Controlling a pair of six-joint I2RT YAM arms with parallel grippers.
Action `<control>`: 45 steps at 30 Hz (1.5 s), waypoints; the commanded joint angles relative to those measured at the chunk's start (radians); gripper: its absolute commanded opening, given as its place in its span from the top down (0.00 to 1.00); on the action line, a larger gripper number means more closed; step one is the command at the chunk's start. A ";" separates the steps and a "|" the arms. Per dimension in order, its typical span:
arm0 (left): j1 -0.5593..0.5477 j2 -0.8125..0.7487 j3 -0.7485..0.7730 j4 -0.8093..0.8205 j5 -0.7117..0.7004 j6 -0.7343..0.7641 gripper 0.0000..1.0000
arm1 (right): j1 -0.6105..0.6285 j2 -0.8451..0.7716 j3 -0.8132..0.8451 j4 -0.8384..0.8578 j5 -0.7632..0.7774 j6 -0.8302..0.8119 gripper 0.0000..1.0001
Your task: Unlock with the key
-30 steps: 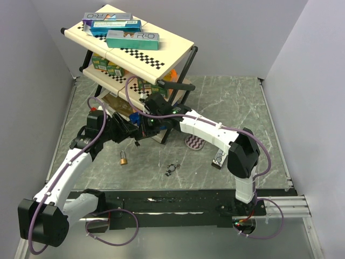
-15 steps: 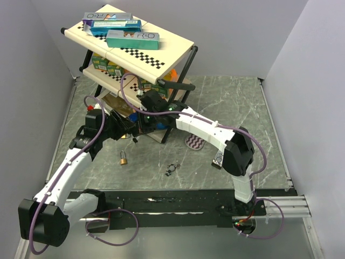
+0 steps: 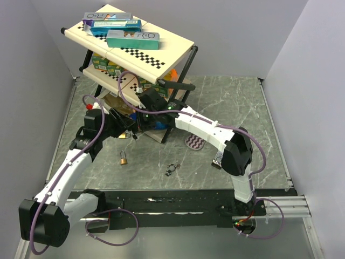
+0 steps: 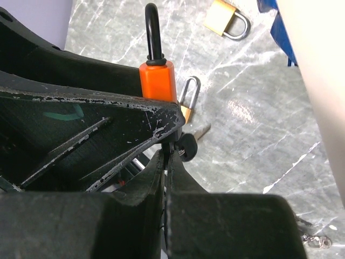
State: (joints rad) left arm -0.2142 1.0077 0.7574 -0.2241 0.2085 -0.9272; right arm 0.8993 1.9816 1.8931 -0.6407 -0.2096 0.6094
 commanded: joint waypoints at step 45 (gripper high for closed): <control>-0.037 -0.391 -0.125 0.388 0.448 -0.005 0.99 | -0.086 -0.277 -0.255 0.624 0.107 0.271 1.00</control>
State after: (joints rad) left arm -0.1970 0.6823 0.6262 0.0902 0.2993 -0.8745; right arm 0.9089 1.7409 1.6627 -0.3298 -0.3244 0.7975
